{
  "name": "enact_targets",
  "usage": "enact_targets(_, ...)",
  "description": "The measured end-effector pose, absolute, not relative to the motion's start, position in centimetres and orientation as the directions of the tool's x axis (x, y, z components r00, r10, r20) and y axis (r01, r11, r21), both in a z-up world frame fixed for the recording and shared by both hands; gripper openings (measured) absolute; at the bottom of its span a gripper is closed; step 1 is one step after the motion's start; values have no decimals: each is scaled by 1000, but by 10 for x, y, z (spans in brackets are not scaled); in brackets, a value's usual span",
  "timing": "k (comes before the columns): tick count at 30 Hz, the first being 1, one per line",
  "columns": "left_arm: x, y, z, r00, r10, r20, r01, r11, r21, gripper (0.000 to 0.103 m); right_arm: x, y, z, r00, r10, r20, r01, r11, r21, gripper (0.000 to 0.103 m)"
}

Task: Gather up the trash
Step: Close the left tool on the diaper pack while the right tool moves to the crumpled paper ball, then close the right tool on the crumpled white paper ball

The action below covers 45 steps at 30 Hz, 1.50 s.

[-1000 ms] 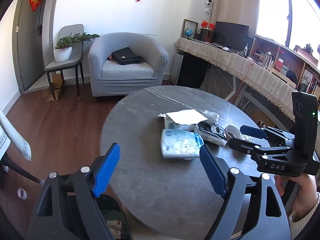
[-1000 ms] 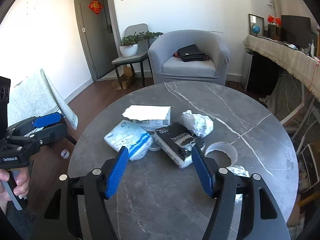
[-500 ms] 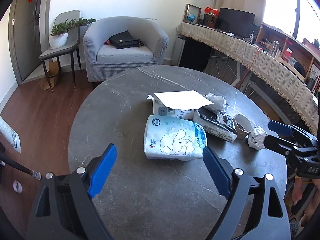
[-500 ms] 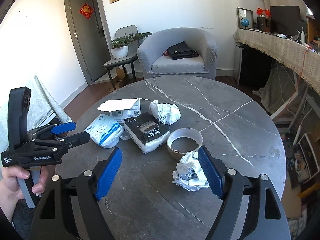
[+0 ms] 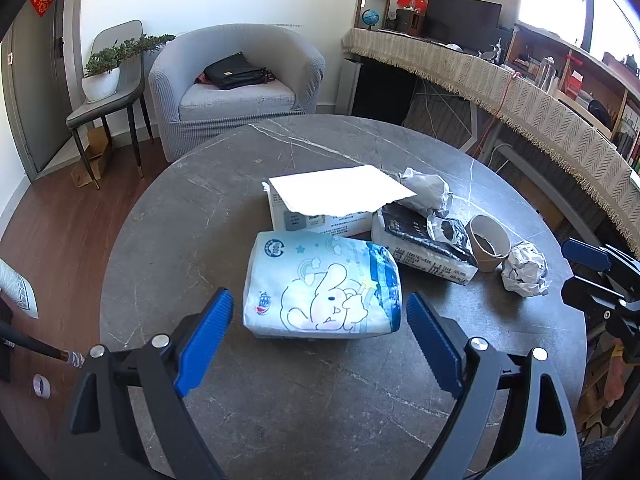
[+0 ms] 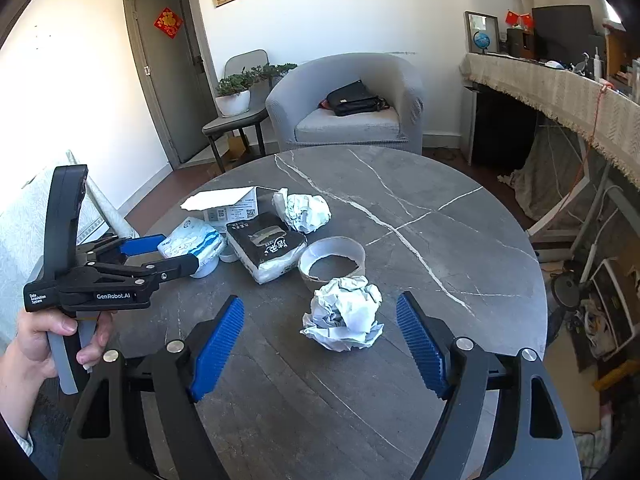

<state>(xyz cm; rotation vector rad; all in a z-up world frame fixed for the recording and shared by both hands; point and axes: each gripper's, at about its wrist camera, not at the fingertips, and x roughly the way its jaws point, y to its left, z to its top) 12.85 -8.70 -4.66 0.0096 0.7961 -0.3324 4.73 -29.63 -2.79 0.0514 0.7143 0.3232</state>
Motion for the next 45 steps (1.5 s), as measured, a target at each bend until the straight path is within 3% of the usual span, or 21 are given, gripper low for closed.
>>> enact_targets(6, 134, -88, -50, 650, -277, -708, 278, 953, -118, 89, 48, -303, -35, 692, 309, -652, -275, 948, 157, 79)
enact_targets(10, 135, -88, -50, 660, -266, -703, 264, 958, -115, 76, 50, -305, -40, 682, 311, -662, -274, 948, 163, 79)
enact_targets(19, 123, -87, -34, 696, -289, -657, 284, 951, -118, 74, 56, -298, -44, 675, 303, -673, -278, 949, 149, 79)
enact_targets(34, 104, -65, -12, 715, -339, -612, 301, 939, -168, 74, 71, -282, -53, 649, 219, -729, -238, 968, 79, 53)
enact_targets(45, 91, -49, -4, 721, -346, -600, 290, 937, -192, 74, 67, -264, -40, 641, 199, -741, -249, 968, 45, 46)
